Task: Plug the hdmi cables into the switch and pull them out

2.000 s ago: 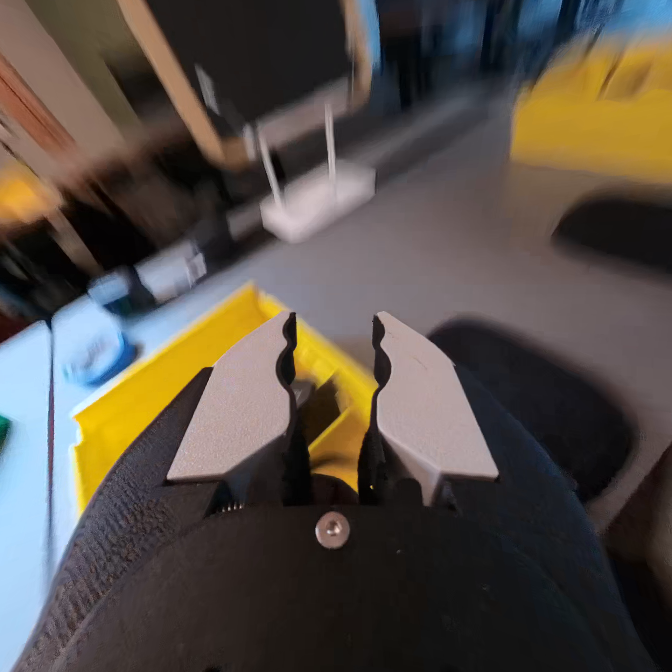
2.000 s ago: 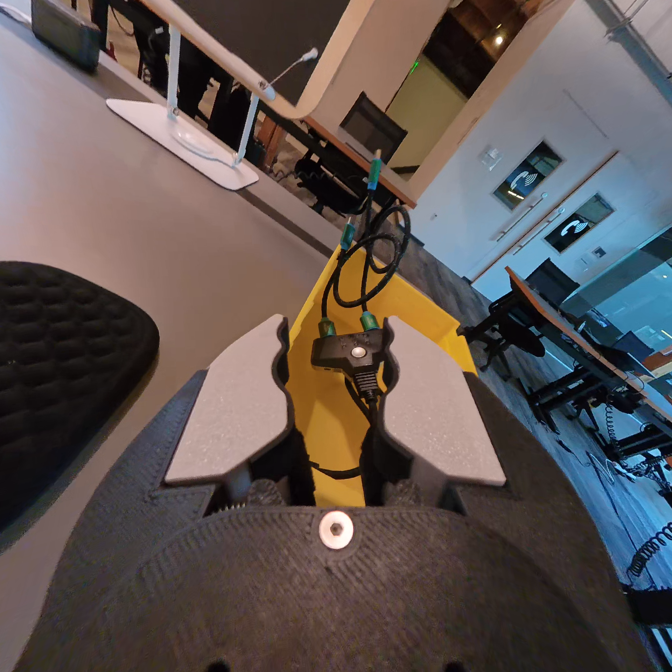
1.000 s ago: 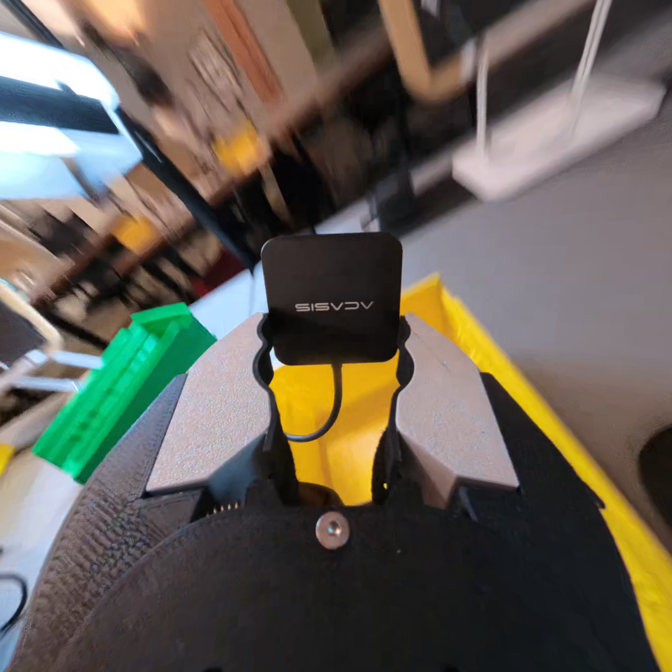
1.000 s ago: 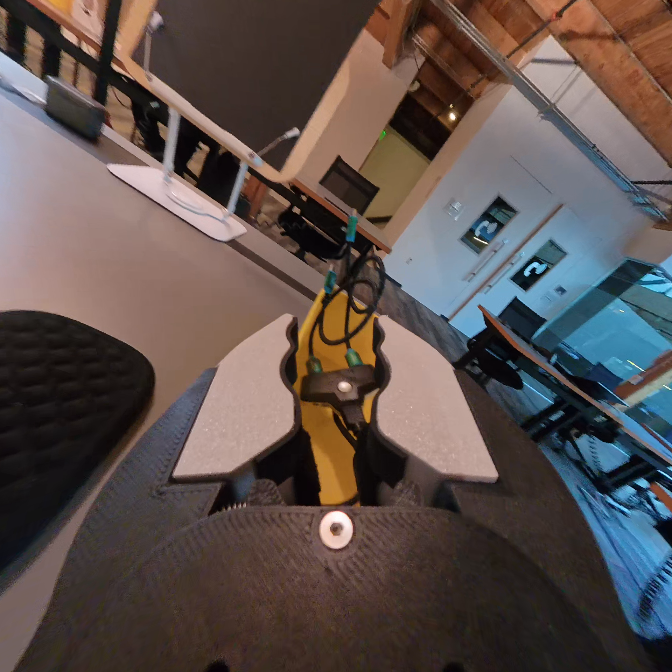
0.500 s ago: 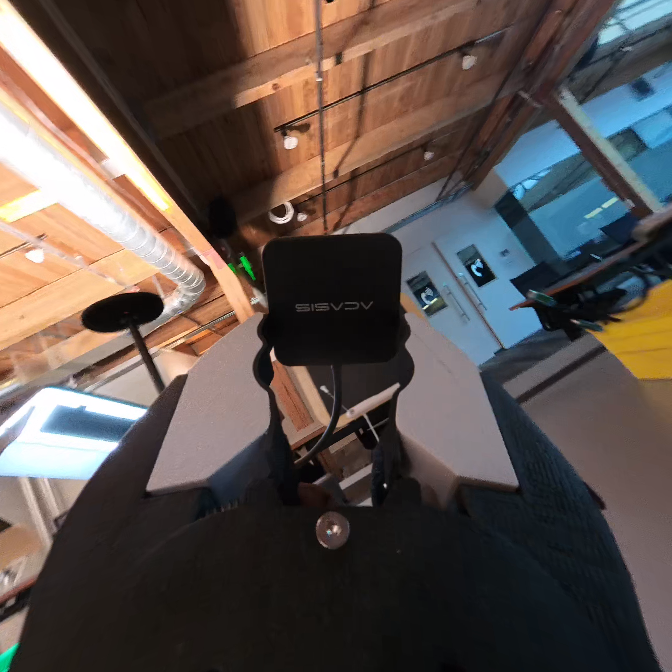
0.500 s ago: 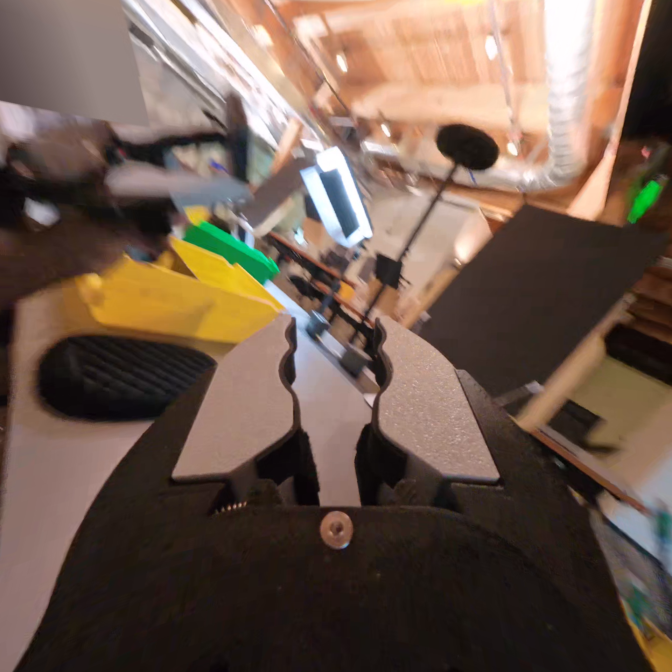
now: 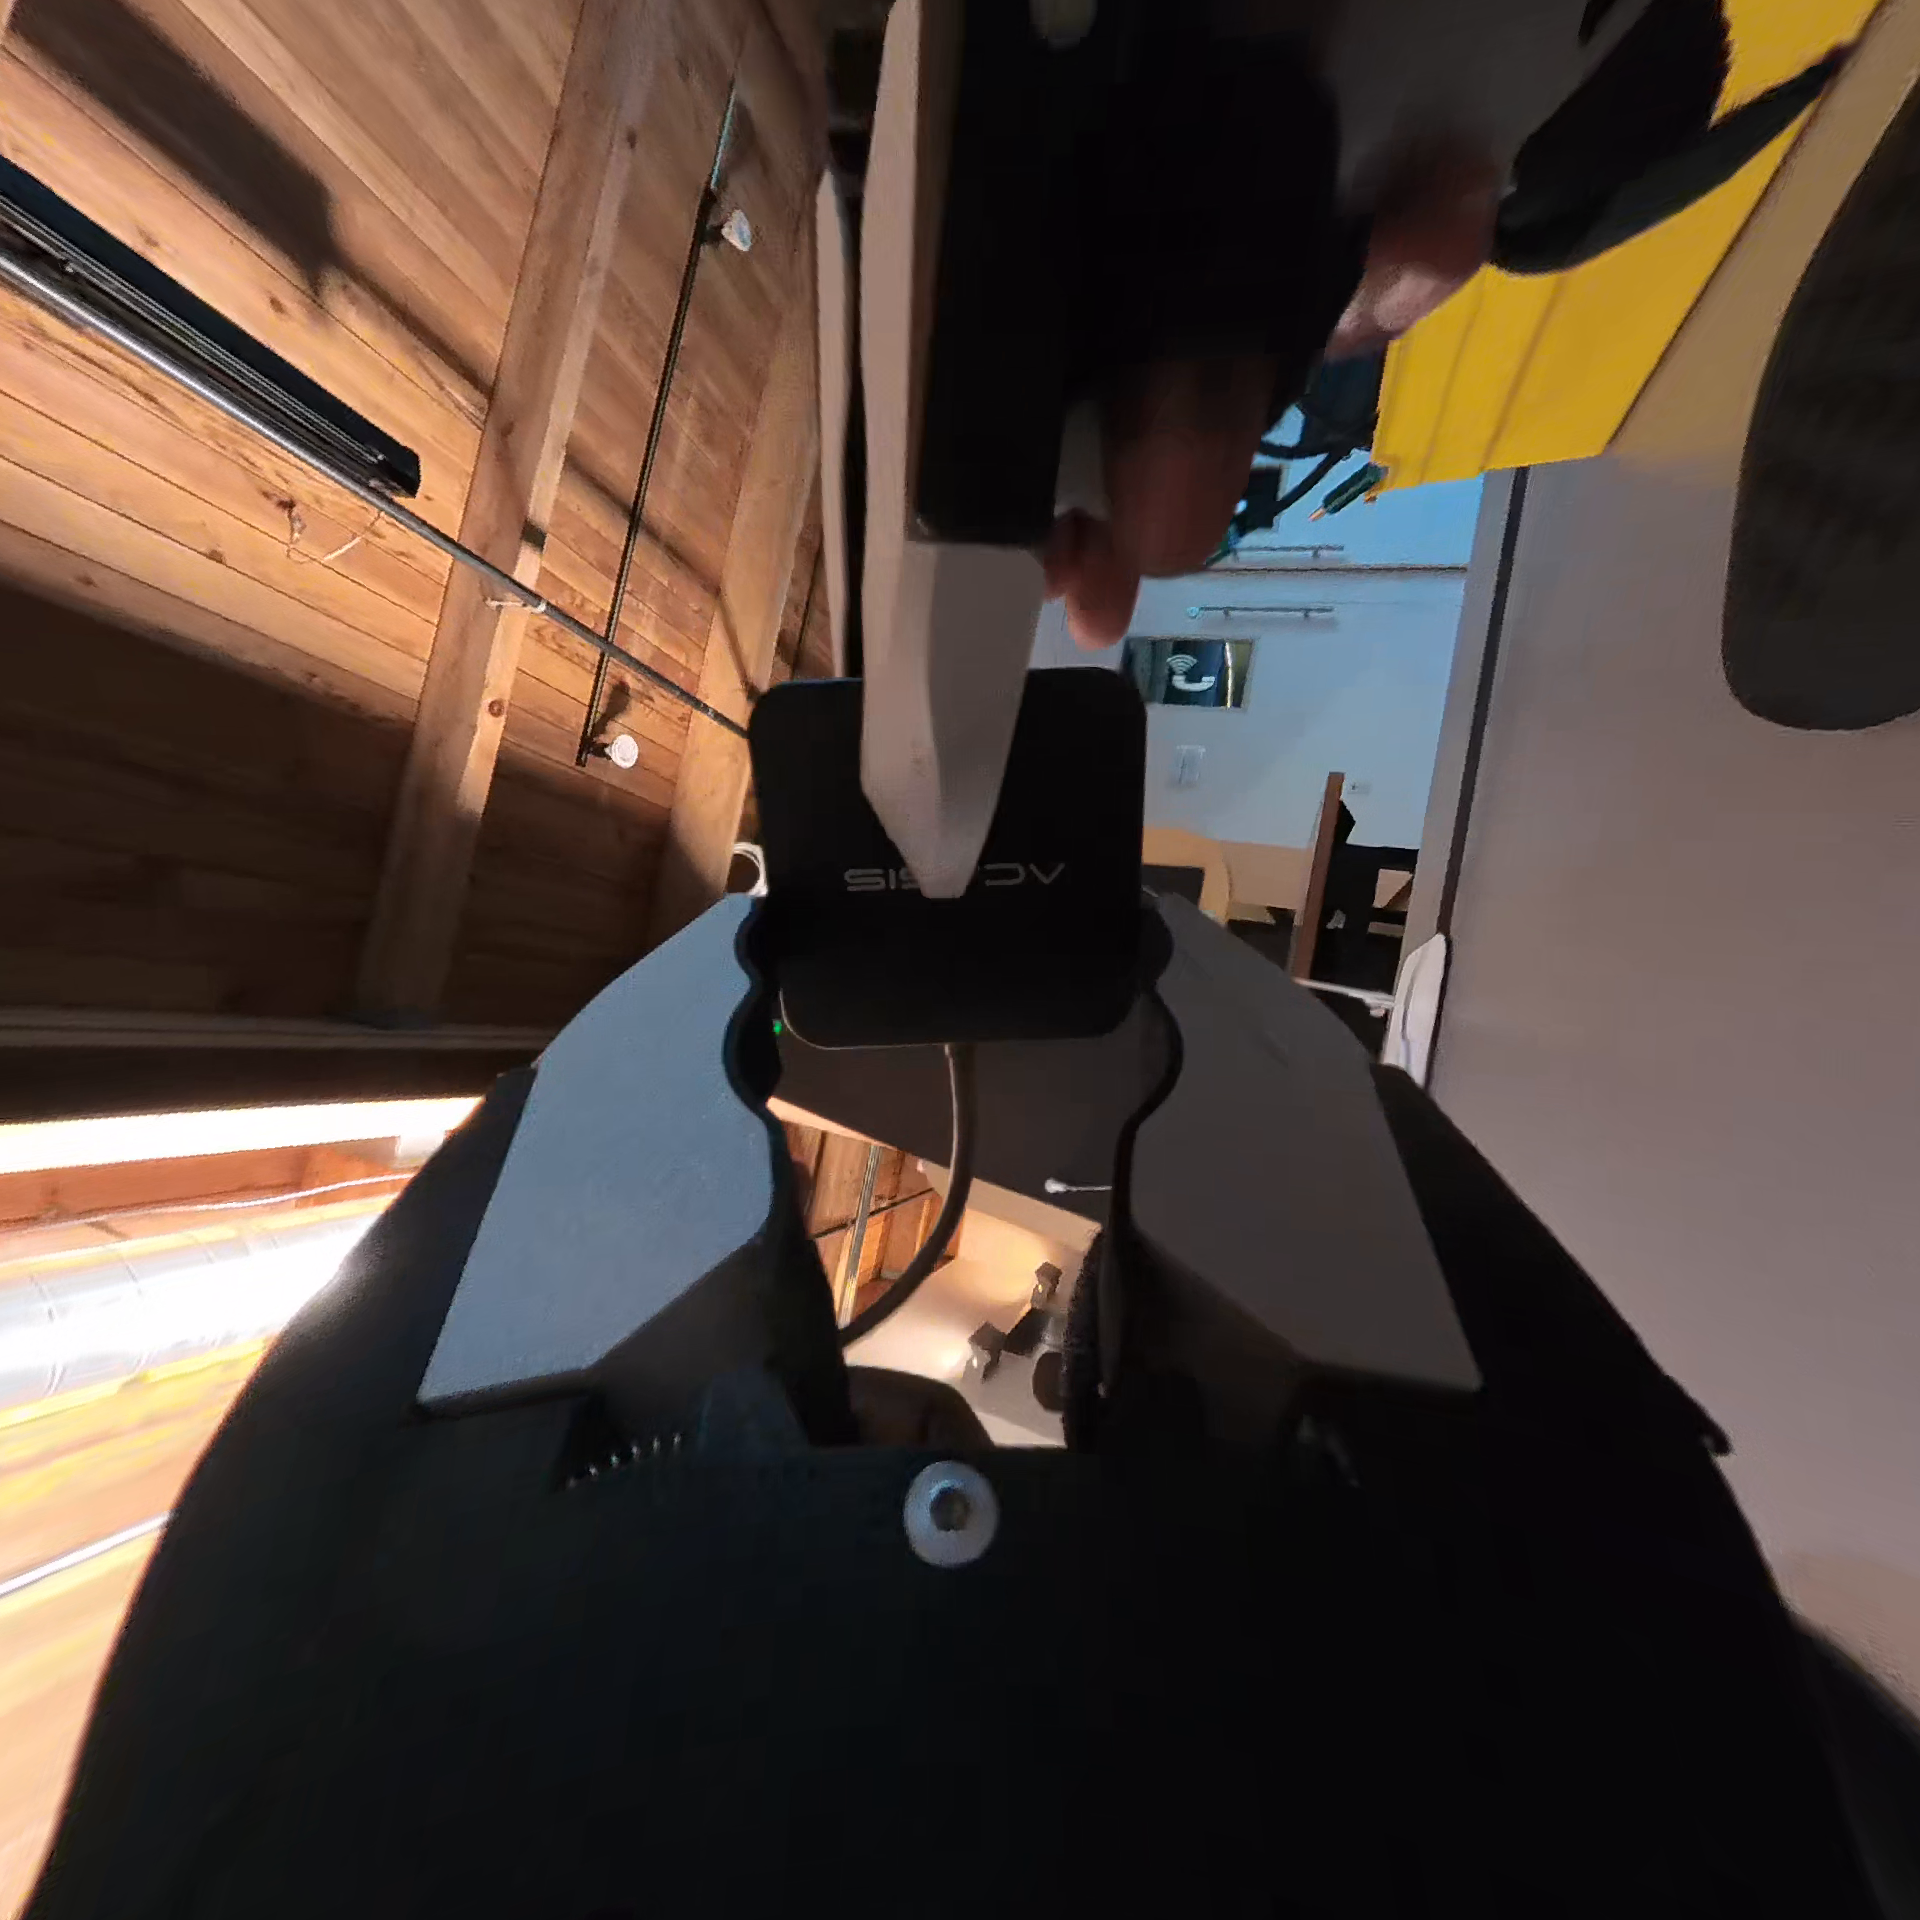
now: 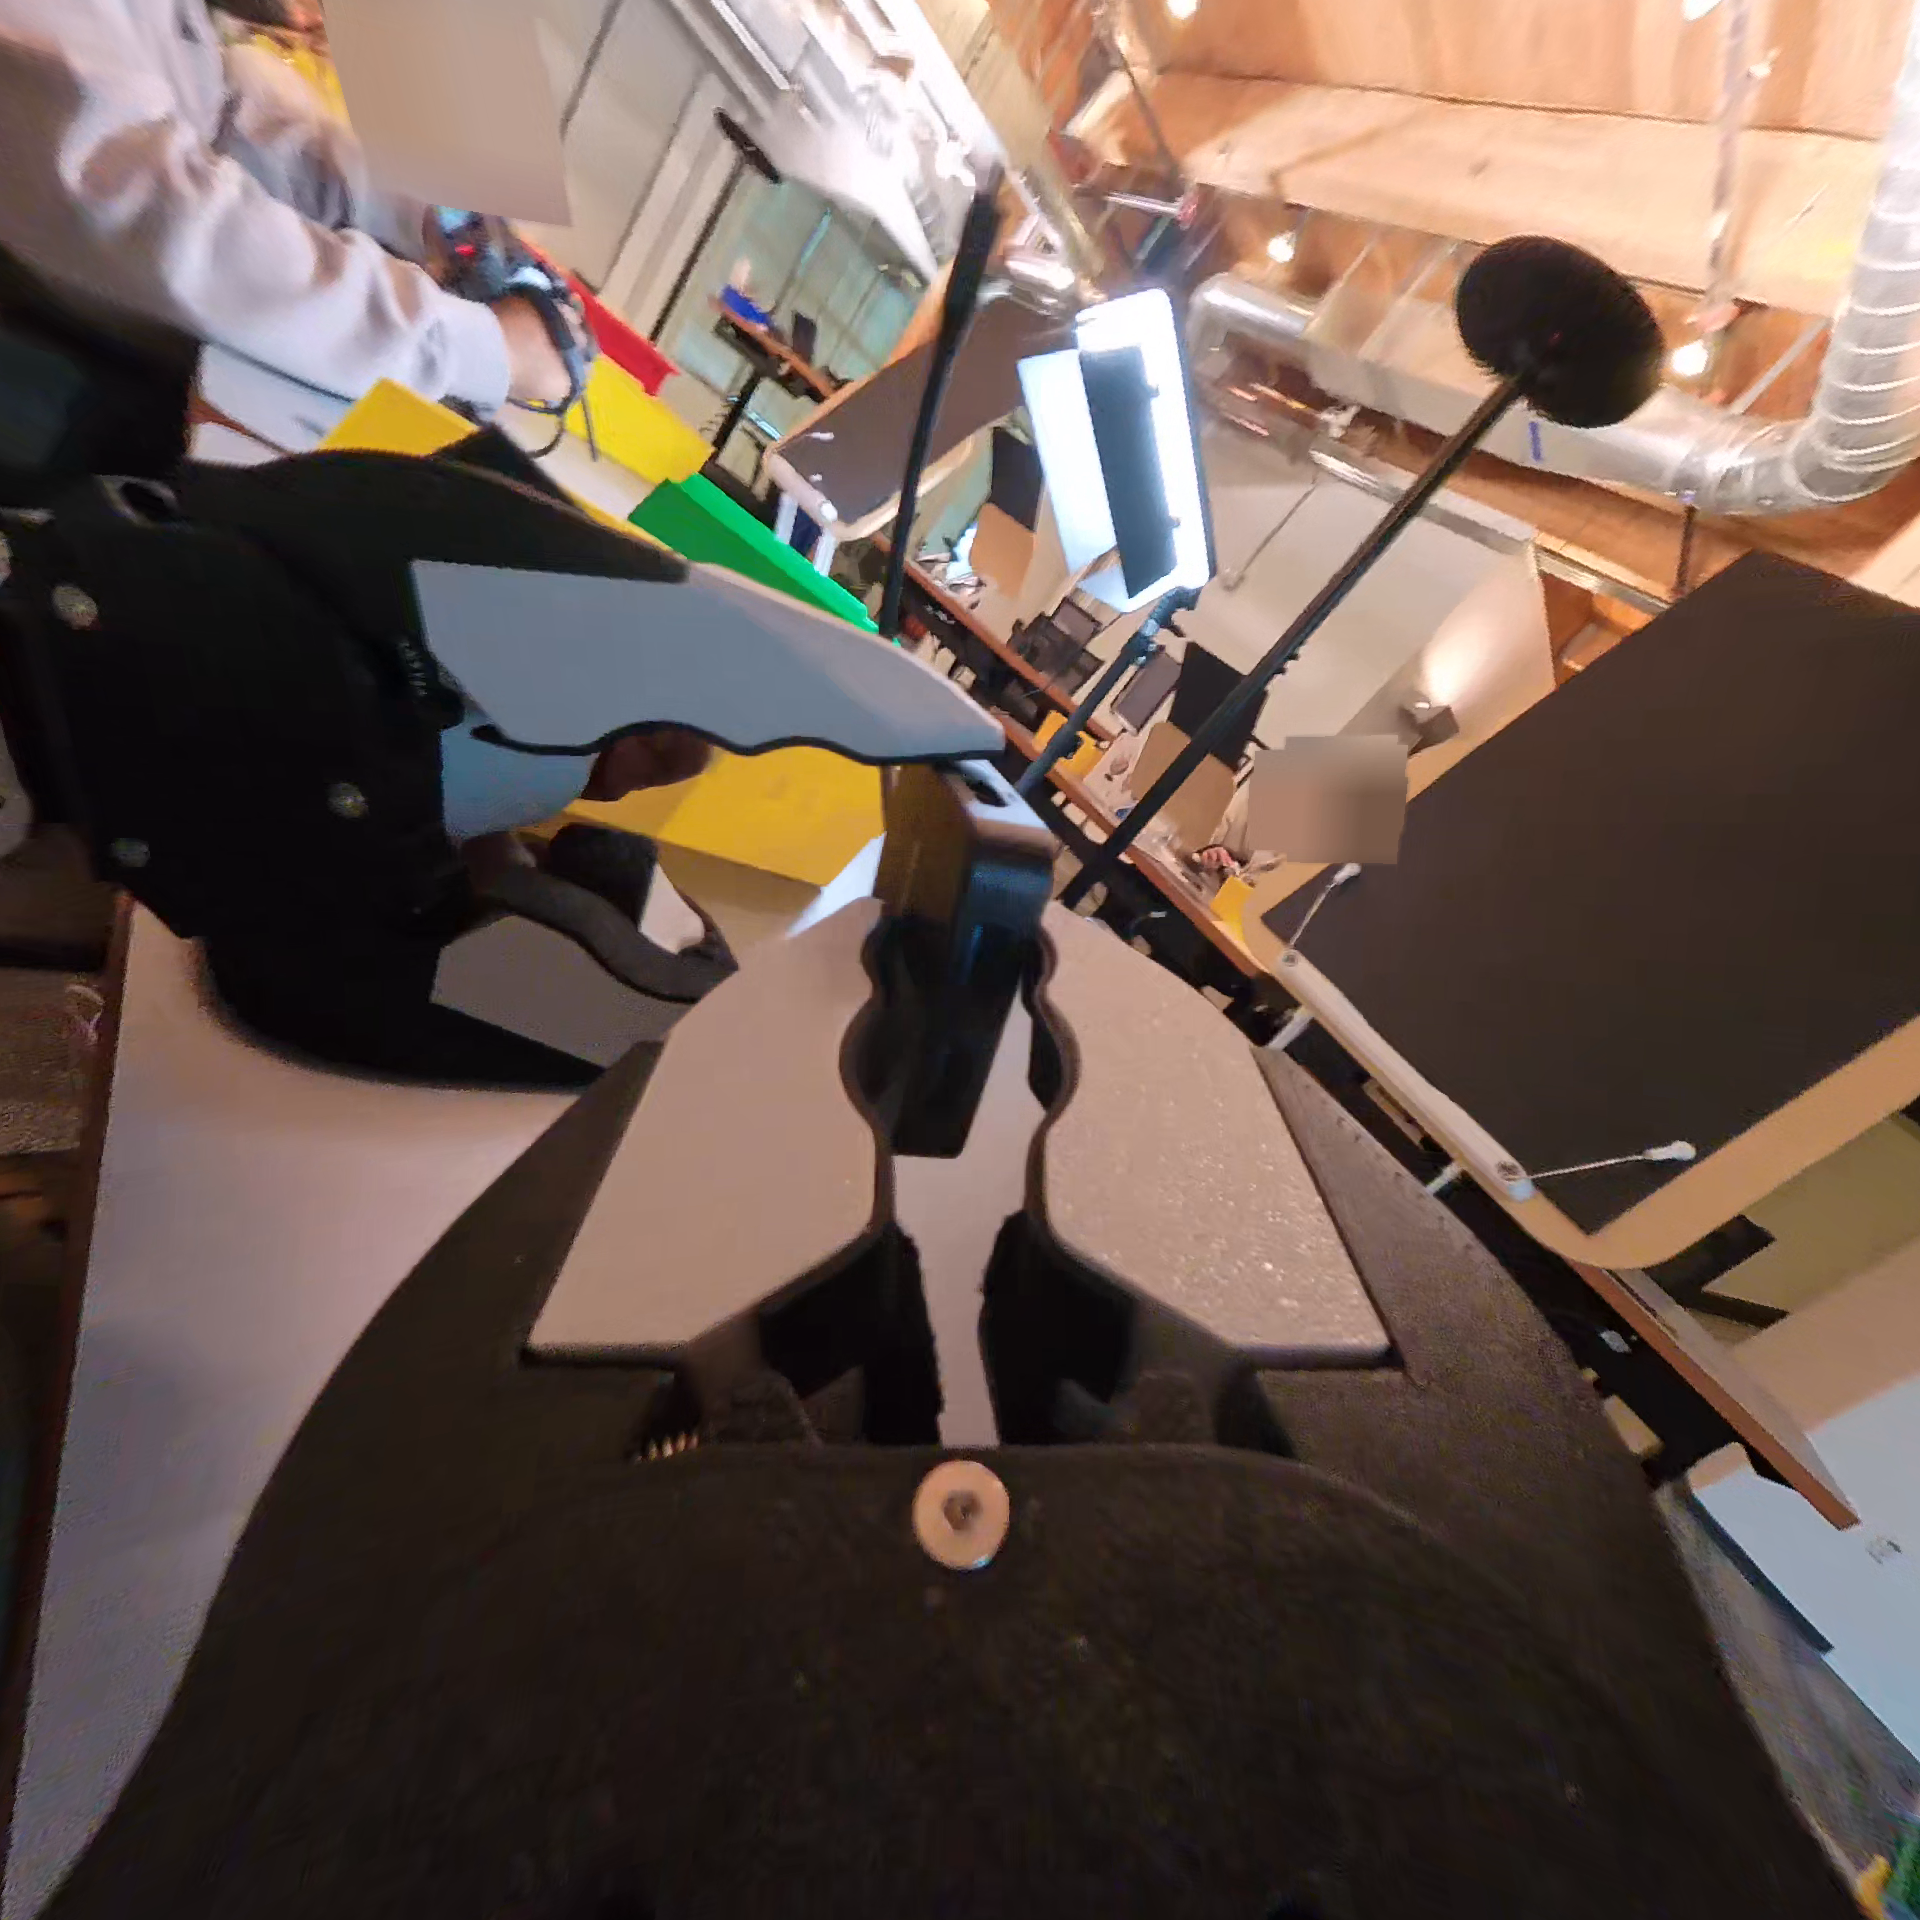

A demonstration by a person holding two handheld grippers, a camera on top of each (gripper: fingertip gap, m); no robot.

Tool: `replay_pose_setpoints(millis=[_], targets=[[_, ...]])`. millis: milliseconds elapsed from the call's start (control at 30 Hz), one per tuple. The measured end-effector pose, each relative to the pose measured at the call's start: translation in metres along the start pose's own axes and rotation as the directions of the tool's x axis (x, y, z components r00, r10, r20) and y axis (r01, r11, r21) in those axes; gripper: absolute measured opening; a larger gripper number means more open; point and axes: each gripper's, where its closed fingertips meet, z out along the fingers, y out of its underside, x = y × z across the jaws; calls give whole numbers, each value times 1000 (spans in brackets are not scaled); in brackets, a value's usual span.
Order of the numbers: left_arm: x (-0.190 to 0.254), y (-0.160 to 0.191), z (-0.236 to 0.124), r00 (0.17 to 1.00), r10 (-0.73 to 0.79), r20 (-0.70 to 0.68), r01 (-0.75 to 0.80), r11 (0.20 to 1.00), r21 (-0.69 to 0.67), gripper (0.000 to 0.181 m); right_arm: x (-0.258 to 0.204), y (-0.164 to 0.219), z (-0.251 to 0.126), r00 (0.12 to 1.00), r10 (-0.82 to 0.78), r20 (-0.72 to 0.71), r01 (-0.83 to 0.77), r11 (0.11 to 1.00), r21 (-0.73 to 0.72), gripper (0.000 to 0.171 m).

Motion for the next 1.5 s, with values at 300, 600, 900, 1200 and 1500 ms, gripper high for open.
replay_pose_setpoints(millis=[300,600,900,1200,1500], targets=[[-29,9,-9,909,-417,-3,415,903,110,56,38,12,-23,954,-220,-204,204,974,-99,14],[-90,130,-68,336,-942,-7,924,331,-189,50,89,29,-67,859,-368,-355,290,923,-254,14],[-48,297,-237,310,-752,582,713,-221,-666,49,99,29,-78,830,-407,-381,307,905,-295,14],[27,342,-244,304,-731,611,468,-444,-764,46,96,30,-74,825,-432,-365,331,892,-308,14],[57,359,-250,259,-746,613,340,-524,-781,44,99,29,-78,816,-436,-380,333,891,-308,14]])
